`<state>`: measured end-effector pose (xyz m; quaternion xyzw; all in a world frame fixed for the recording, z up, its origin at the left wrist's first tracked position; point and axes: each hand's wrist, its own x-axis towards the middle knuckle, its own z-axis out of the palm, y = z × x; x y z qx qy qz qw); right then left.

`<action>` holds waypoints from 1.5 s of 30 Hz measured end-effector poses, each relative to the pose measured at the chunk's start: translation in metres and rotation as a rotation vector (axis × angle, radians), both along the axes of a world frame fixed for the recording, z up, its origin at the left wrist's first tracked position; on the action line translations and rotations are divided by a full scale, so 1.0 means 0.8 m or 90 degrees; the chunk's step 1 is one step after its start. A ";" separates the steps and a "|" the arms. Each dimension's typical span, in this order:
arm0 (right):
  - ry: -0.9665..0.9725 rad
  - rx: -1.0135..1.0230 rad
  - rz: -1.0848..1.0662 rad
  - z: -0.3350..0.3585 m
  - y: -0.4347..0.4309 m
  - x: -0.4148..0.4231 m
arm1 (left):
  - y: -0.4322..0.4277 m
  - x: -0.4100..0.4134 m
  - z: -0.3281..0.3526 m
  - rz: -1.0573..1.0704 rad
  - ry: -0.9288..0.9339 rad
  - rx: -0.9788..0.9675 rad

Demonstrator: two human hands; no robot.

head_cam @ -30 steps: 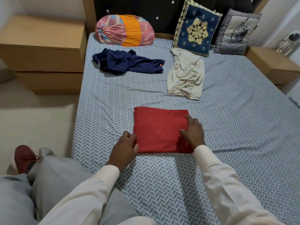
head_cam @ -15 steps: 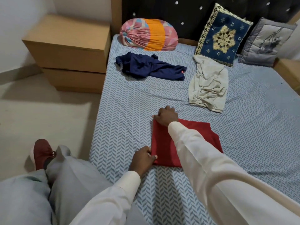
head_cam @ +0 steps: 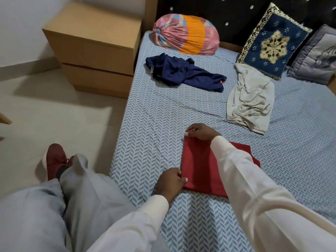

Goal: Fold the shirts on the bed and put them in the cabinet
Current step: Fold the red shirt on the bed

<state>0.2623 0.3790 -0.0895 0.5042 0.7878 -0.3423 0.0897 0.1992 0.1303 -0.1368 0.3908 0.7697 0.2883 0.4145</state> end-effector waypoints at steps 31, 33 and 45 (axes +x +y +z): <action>-0.019 0.063 0.210 0.024 -0.059 -0.010 | -0.023 -0.061 0.045 -0.187 0.217 0.061; -0.061 0.106 0.111 0.015 -0.024 0.044 | -0.026 -0.057 0.037 -0.212 0.281 0.038; 0.037 -0.054 -0.002 0.002 0.021 0.131 | 0.005 0.069 0.032 -0.446 0.488 0.233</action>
